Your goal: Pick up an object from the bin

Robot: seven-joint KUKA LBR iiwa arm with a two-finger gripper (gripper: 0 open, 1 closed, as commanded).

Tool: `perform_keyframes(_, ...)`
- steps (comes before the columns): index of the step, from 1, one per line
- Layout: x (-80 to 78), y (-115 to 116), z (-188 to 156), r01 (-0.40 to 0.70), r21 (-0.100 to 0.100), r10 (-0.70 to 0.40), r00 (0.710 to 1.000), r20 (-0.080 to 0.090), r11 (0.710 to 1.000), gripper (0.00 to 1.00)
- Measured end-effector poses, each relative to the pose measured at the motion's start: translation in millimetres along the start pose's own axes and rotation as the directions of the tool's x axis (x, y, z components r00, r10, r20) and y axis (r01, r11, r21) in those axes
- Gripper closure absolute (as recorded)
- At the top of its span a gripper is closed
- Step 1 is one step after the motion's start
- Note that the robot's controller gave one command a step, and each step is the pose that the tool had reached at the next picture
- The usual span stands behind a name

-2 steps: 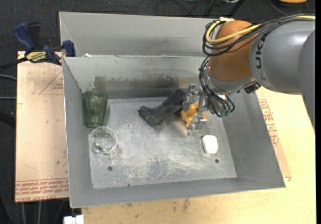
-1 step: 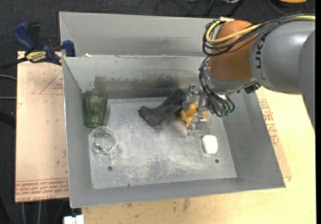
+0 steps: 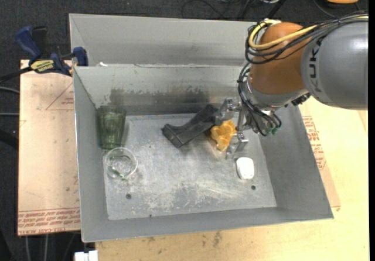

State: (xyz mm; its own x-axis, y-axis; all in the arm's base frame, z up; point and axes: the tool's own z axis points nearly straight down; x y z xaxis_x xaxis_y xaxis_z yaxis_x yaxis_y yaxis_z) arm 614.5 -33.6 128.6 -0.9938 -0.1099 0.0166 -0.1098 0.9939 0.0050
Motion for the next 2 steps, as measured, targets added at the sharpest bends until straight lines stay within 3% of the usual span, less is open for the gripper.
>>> perform_keyframes(1,-35.9,-29.2,28.8,-0.21,-0.002,0.21,0.978,0.007,0.978,1.0)
perform_keyframes(2,-37.1,-31.4,36.1,-0.212,0.001,0.212,0.977,0.035,0.977,0.0)
